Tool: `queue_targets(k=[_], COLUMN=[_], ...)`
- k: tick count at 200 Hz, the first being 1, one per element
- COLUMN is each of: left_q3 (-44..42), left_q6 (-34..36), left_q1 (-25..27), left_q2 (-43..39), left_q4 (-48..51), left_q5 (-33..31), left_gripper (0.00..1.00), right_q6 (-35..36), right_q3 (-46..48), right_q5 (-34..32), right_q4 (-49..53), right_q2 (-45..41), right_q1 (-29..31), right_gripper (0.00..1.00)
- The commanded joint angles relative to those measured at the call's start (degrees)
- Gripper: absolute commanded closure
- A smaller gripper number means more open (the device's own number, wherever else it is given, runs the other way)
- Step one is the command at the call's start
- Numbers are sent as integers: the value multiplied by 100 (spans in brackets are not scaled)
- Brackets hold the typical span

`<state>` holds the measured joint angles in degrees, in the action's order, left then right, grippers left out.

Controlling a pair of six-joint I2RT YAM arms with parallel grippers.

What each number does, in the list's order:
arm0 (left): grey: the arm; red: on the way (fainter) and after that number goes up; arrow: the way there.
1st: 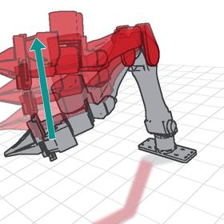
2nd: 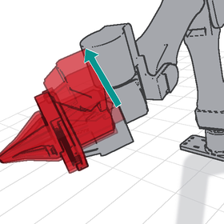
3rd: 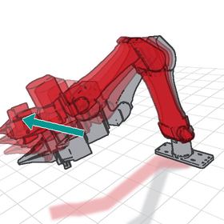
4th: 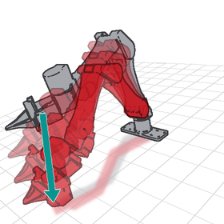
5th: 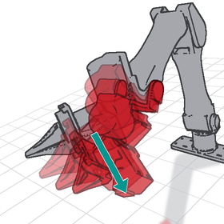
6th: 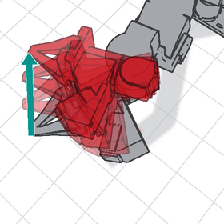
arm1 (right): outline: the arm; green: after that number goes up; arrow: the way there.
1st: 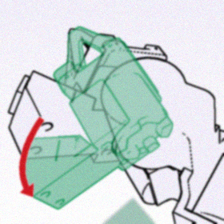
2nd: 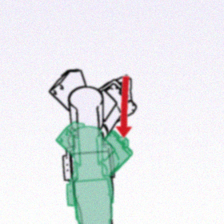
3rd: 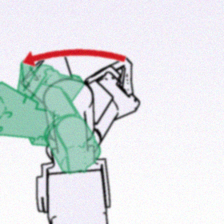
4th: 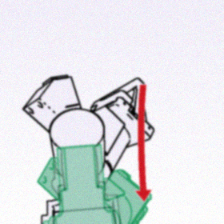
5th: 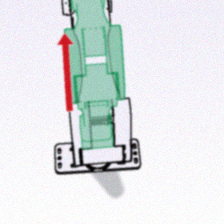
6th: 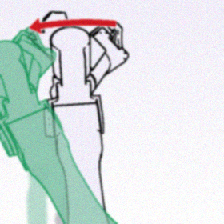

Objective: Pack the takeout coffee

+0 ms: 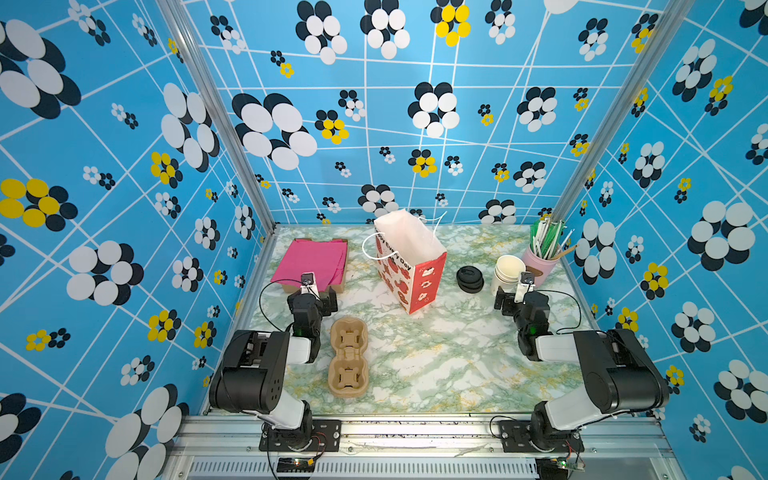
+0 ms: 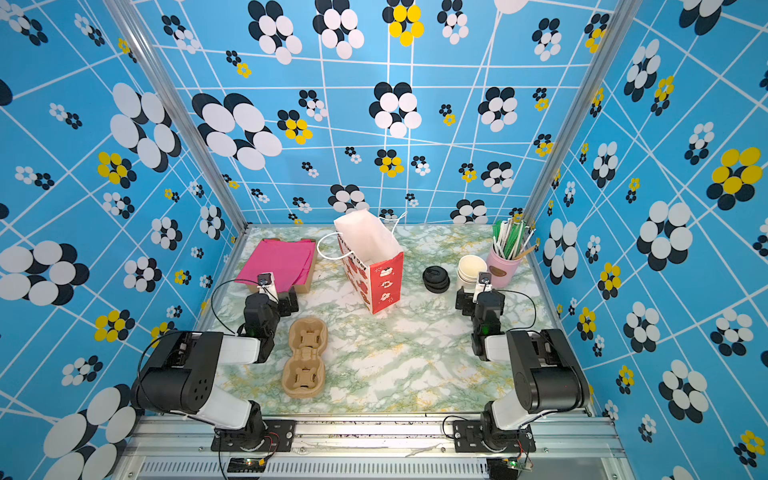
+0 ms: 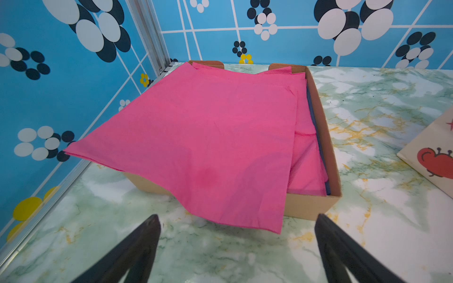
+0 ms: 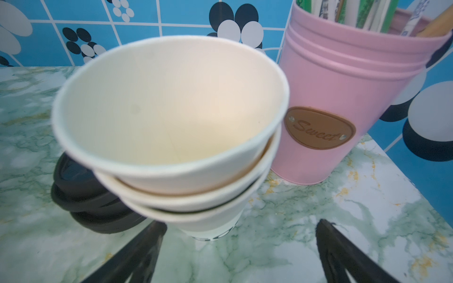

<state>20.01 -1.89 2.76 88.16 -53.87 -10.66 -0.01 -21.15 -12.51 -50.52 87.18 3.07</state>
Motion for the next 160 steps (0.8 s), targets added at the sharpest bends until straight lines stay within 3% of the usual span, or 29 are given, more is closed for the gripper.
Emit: queue_targets(k=[1, 50, 86, 117, 160], left_q3=[179, 1413, 2395, 2929, 2620], left_q6=[32, -166, -1292, -2007, -2806], left_q1=[50, 335, 594, 900, 1543], left_q2=[-407, -2329, -3386, -3560, -3721], left_q4=[440, 4055, 6824, 8854, 10092], left_q5=[-225, -995, -247, 612, 636], left_gripper=[1, 1, 0, 7, 12], right_q6=[-137, -482, -969, -1129, -819], right_q3=[-156, -676, -1269, -1679, -2469], right_q5=[-18, 79, 420, 1194, 1903], right_q4=[925, 2928, 4149, 4831, 6123], right_q2=[-894, -2563, -3073, -3161, -3040], right_q1=[-9, -8, -9, 1, 44], right_gripper=[1, 1, 1, 2, 1])
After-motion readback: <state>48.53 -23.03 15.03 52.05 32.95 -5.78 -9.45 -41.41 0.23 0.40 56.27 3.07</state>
